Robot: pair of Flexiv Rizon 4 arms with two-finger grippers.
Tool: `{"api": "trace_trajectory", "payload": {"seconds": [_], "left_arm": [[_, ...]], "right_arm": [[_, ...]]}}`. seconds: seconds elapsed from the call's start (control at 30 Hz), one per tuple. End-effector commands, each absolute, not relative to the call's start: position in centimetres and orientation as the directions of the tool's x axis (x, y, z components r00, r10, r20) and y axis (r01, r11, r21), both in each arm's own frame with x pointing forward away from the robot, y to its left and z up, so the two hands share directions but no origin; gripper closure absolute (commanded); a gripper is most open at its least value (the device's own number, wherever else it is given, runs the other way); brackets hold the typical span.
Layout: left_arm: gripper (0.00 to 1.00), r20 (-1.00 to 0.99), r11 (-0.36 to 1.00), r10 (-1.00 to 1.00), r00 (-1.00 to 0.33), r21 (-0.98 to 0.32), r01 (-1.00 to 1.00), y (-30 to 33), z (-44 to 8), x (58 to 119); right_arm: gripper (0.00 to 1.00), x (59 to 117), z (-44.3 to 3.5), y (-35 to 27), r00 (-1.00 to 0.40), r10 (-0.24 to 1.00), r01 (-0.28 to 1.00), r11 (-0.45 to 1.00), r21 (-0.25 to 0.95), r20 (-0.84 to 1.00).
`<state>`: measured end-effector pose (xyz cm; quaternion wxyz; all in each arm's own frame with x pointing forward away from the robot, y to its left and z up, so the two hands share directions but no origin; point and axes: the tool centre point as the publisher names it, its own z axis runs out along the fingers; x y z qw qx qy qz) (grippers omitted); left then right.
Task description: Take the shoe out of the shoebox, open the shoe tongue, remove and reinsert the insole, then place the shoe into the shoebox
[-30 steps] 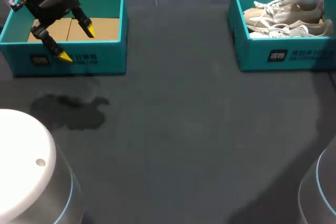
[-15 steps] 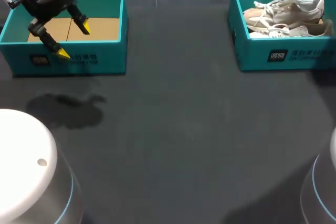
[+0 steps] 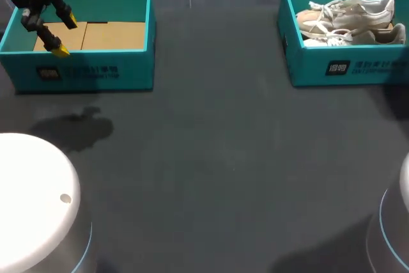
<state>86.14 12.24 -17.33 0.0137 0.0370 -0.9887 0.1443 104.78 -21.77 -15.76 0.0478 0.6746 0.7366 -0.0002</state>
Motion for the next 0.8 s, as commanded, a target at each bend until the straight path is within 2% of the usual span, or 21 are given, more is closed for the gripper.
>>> {"api": "trace_trajectory", "payload": {"seconds": [0.03, 0.3, 0.8], "left_arm": [[0.0, 0.052, 0.877, -0.415, -0.908, -0.244, -0.414, 14.6, -17.2, 86.5], [0.0, 0.046, 0.759, -0.624, -0.78, -0.203, -0.619, 19.1, -17.8, 87.8], [0.0, 0.039, 0.553, -0.828, -0.56, -0.11, -0.826, 22.5, -18.8, 92.1]], "right_arm": [[0.0, 104.4, -15.9, -21.8, -0.084, 0.994, 0.992, 0.09, 0.087, -0.071], [0.0, 104.4, -15.9, -21.8, -0.084, 0.994, 0.992, 0.09, 0.087, -0.071], [0.0, 104.4, -15.9, -21.8, -0.084, 0.994, 0.992, 0.09, 0.087, -0.071]]}}
